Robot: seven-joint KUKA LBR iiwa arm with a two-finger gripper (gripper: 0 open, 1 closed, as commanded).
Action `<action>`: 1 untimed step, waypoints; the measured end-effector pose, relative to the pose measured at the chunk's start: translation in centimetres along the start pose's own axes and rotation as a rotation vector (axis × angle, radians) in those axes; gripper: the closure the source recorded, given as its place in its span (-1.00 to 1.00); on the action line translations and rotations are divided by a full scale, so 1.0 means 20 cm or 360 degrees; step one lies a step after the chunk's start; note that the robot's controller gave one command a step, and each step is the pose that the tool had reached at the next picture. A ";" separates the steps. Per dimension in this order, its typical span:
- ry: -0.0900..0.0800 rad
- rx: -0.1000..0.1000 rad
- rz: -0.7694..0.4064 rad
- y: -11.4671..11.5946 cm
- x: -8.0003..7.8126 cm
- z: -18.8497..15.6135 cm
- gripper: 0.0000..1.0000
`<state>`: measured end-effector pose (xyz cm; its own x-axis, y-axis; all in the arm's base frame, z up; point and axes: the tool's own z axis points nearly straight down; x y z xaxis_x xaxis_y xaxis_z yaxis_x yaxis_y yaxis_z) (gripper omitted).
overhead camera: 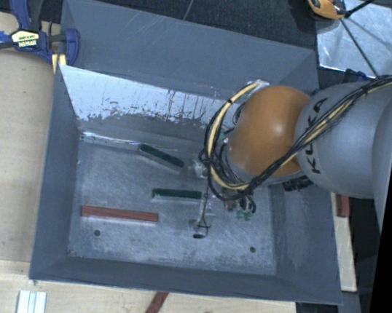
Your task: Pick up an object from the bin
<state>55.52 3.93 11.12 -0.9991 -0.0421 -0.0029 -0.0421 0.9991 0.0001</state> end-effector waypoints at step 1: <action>-0.0027 -0.0004 0.0302 0.17 -0.26 0.18 1.00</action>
Offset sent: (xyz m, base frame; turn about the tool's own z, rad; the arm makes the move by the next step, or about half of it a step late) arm 0.0000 0.0000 0.0000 0.0000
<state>60.64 7.62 7.50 -0.9889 0.1473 -0.0192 0.1472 0.9891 0.0044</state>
